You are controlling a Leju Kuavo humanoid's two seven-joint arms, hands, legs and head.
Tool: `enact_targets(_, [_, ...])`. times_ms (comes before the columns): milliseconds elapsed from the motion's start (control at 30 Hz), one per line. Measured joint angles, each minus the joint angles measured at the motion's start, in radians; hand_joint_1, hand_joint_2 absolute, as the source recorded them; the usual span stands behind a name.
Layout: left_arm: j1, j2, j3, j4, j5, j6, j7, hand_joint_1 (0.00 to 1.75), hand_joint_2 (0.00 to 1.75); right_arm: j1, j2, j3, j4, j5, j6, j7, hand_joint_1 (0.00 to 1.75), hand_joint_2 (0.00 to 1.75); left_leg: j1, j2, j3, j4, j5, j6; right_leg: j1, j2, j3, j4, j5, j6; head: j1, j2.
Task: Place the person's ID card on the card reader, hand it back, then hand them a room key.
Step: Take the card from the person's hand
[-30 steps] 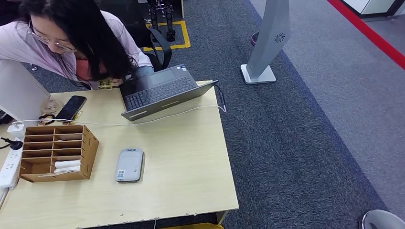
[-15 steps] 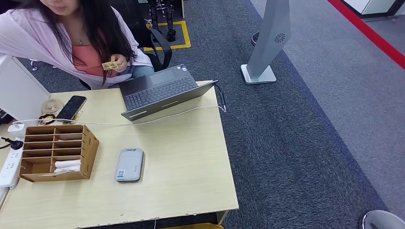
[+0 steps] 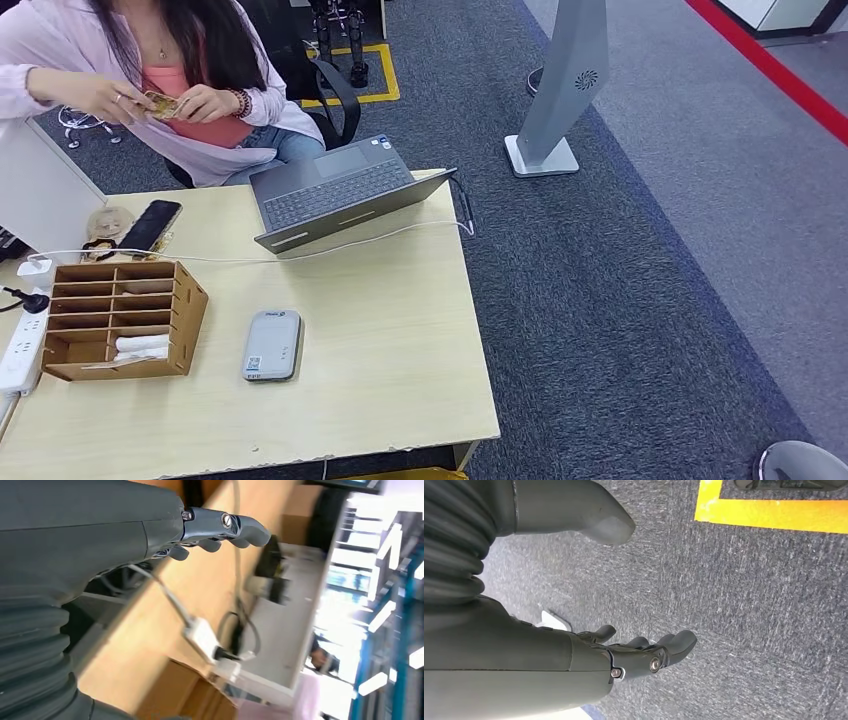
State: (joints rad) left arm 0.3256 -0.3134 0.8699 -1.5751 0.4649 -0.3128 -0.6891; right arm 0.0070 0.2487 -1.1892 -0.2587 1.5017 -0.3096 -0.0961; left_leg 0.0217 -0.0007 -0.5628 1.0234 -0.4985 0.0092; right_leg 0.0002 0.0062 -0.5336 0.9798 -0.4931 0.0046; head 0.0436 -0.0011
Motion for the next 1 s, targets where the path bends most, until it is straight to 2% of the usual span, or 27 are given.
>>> enact_targets(133, [-0.041,-0.007,0.064,-0.118,-0.056,-0.069,-0.009,0.00,1.75,-0.005,0.000,0.003,0.006,0.015,0.006,0.001,0.00,1.75,0.000,0.000,0.001,0.000,0.000,0.000,0.000,0.000,-0.001,0.000,0.000,0.000,0.000,0.000])
enact_targets(267, [-0.079,-0.008,0.070,-0.210,-0.152,-0.075,-0.012,0.00,1.75,-0.009,-0.002,0.025,0.009,0.016,0.020,0.002,0.00,1.75,0.000,0.000,0.001,0.000,0.000,0.000,0.000,0.000,-0.001,0.000,0.000,0.000,0.000,0.000])
enact_targets(600, [-0.171,0.054,-0.039,-0.231,-0.364,0.132,-0.003,0.00,1.75,-0.018,-0.009,0.075,0.018,0.018,0.047,0.005,0.00,1.75,0.000,0.001,0.002,0.000,0.000,0.000,0.000,0.001,-0.001,0.001,0.000,0.000,0.000,0.000])
enact_targets(1000, [-0.326,0.138,-0.177,-0.109,-0.674,0.337,0.075,0.00,1.75,-0.025,-0.016,0.128,0.024,0.018,0.074,0.015,0.00,1.75,0.000,0.001,0.002,0.000,0.001,-0.001,0.000,0.001,0.000,0.001,0.001,0.000,0.000,0.000])
